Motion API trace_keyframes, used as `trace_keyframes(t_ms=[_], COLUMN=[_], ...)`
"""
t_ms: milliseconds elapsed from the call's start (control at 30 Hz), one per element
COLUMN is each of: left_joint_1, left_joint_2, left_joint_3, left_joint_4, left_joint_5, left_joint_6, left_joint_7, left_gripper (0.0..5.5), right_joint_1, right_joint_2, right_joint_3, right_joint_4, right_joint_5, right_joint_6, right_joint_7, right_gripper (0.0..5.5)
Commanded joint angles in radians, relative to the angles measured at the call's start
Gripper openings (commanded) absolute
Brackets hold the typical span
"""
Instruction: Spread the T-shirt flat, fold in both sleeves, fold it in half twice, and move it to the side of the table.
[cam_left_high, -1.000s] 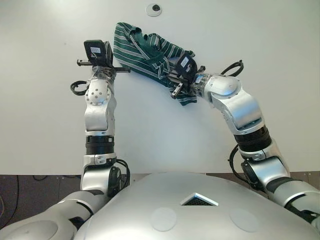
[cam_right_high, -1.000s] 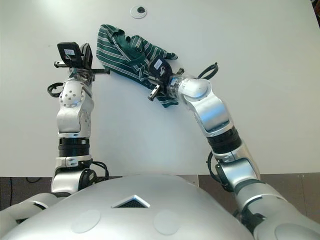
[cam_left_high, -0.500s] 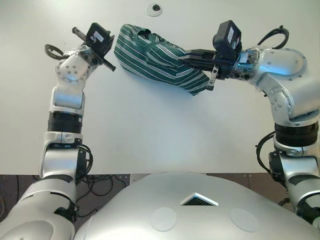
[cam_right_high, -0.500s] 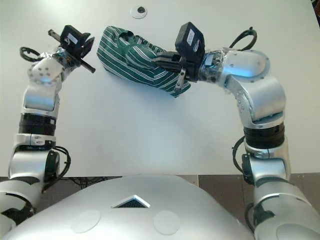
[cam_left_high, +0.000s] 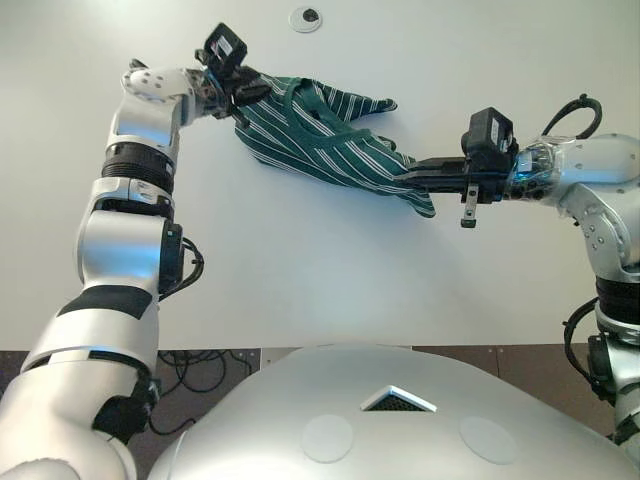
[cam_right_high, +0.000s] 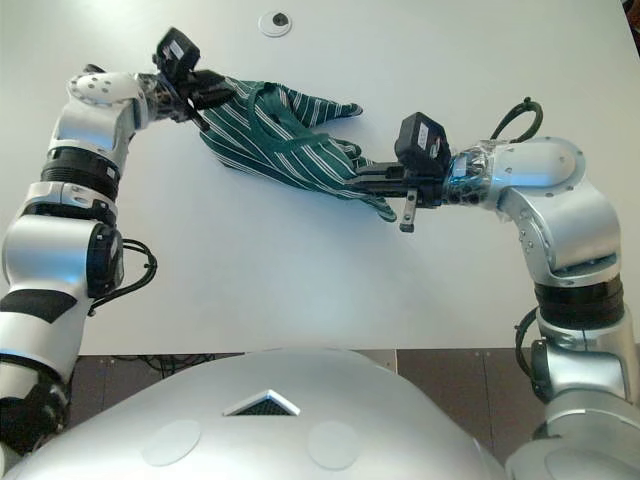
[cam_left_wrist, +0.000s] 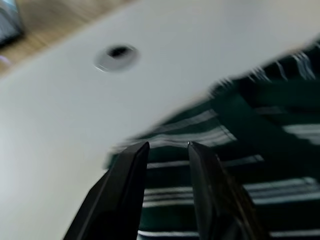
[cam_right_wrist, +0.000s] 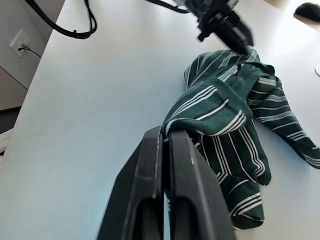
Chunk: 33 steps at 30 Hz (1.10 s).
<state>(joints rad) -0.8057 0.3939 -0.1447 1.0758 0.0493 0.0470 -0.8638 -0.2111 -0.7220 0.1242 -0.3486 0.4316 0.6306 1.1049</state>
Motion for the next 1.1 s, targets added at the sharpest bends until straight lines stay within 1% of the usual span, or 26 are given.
trace_keyframes(t_ms=[33, 233, 367, 533, 633, 800, 1033, 1100], left_joint_1=[0.009, -0.061, -0.077, -0.041, -0.018, 0.034, 0.075, 0.09], left_joint_2=[0.004, 0.02, 0.014, -0.011, -0.027, -0.03, -0.035, -0.035], left_joint_3=[-0.011, 0.027, 0.04, 0.064, 0.103, 0.113, 0.135, 0.136], left_joint_4=[0.063, 0.094, 0.134, 0.14, 0.149, 0.115, 0.06, 0.042], left_joint_5=[0.038, 0.018, 0.029, 0.005, -0.027, -0.054, -0.097, -0.103], left_joint_6=[-0.087, -0.131, -0.16, -0.17, -0.144, -0.086, -0.013, 0.005], left_joint_7=[0.018, -0.007, 0.025, 0.0, 0.0, -0.108, -0.17, -0.184], left_gripper=[1.41, 1.41, 1.41, 1.41, 1.41, 1.41, 1.41, 1.16], right_joint_1=[0.024, 0.065, 0.07, 0.056, 0.019, 0.001, -0.01, -0.02], right_joint_2=[-0.049, -0.116, -0.149, -0.188, -0.21, -0.198, -0.179, -0.174], right_joint_3=[0.007, 0.016, 0.022, 0.027, 0.03, 0.051, 0.07, 0.078], right_joint_4=[0.022, 0.054, 0.112, 0.184, 0.253, 0.29, 0.305, 0.312], right_joint_5=[0.004, -0.01, -0.045, -0.07, -0.089, -0.11, -0.126, -0.131], right_joint_6=[-0.012, -0.041, -0.076, -0.117, -0.144, -0.159, -0.157, -0.16], right_joint_7=[0.042, 0.12, 0.15, 0.209, 0.241, 0.252, 0.247, 0.247], right_gripper=[0.0, 0.0, 0.0, 0.0, 0.0, 0.0, 0.0, 0.0])
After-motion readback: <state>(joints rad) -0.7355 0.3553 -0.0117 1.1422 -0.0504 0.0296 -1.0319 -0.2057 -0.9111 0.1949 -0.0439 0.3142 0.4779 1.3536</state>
